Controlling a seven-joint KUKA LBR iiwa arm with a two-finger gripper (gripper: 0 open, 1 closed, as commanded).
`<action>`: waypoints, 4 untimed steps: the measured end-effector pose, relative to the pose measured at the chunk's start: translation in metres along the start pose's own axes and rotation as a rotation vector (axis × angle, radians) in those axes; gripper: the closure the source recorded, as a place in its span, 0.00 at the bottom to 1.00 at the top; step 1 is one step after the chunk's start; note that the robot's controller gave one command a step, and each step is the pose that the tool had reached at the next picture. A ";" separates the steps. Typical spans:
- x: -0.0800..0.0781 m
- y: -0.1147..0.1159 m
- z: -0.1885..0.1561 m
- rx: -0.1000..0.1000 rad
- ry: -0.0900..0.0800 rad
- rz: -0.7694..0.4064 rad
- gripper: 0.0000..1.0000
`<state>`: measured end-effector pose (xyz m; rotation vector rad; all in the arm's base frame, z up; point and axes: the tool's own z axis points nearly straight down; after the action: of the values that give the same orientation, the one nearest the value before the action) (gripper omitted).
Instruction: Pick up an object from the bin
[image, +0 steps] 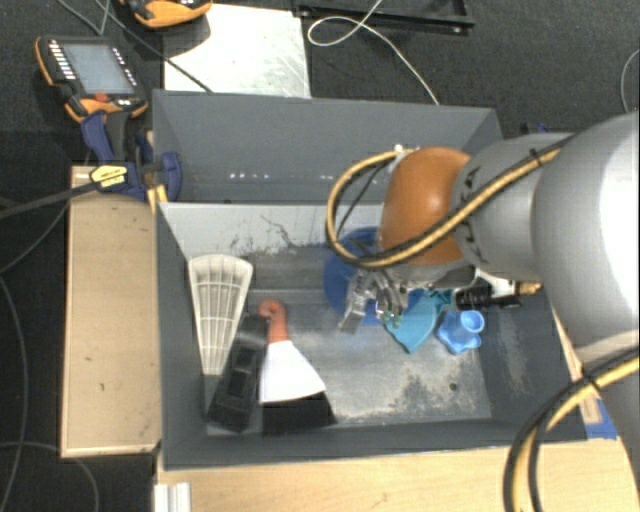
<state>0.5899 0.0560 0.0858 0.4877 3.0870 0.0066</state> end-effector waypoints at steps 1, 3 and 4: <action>0.005 0.002 -0.084 0.004 0.012 0.018 1.00; 0.000 -0.021 -0.098 0.003 0.009 0.009 1.00; -0.009 -0.039 -0.035 -0.002 -0.005 0.010 1.00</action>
Offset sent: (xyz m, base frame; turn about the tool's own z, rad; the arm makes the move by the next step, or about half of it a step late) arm -0.0053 -0.0341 -0.0158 -0.0017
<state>0.5862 0.0156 0.1208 0.5030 3.0796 0.0087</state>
